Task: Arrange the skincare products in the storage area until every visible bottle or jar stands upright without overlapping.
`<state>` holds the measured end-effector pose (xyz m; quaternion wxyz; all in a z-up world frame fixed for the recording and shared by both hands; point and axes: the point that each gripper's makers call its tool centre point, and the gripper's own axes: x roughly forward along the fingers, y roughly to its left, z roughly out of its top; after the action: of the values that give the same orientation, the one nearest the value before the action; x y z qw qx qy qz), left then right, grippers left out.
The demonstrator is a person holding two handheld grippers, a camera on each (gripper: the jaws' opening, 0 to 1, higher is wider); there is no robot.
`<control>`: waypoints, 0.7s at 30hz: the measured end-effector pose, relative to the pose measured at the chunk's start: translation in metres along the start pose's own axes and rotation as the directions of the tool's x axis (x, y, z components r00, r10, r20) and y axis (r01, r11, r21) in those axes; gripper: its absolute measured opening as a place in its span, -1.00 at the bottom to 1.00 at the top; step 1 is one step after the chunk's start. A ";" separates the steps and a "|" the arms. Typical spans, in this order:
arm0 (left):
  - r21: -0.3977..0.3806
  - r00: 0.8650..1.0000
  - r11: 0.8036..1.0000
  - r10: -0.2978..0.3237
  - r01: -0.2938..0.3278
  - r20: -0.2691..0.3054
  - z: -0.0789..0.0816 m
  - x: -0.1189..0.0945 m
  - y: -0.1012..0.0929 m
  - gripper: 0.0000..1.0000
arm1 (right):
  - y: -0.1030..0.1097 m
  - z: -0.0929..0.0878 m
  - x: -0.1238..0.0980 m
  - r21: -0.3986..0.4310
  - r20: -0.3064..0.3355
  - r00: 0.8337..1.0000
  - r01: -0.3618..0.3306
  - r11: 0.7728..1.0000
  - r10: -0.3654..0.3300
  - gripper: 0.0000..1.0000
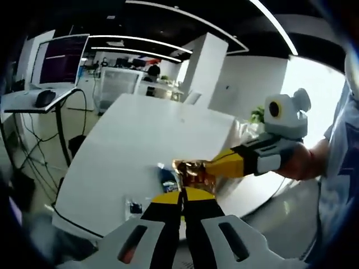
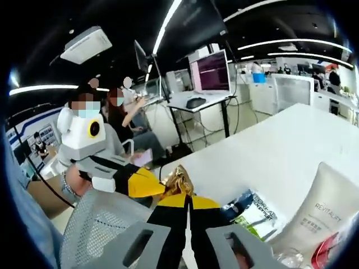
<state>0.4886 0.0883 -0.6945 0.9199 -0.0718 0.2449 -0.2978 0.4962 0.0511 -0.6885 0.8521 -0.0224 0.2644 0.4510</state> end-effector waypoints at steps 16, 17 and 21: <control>0.047 0.998 0.998 0.044 -0.042 -0.042 -0.005 0.005 0.008 -1.00 | -0.007 -0.010 0.010 -0.071 -0.028 0.998 0.053 0.996 -0.055 -1.00; 0.049 0.998 0.998 0.042 -0.040 -0.044 -0.005 0.007 0.009 -1.00 | -0.009 -0.012 0.011 -0.080 -0.026 0.998 0.062 0.995 -0.065 -1.00; 0.059 0.995 0.997 0.051 -0.046 -0.081 -0.004 0.014 0.016 -1.00 | -0.015 -0.013 0.019 -0.114 -0.024 0.996 0.086 0.990 -0.090 -1.00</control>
<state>0.5043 0.0934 -0.7082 0.9177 -0.0273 0.2755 -0.2849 0.5109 0.0534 -0.7120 0.8646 -0.0889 0.2496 0.4270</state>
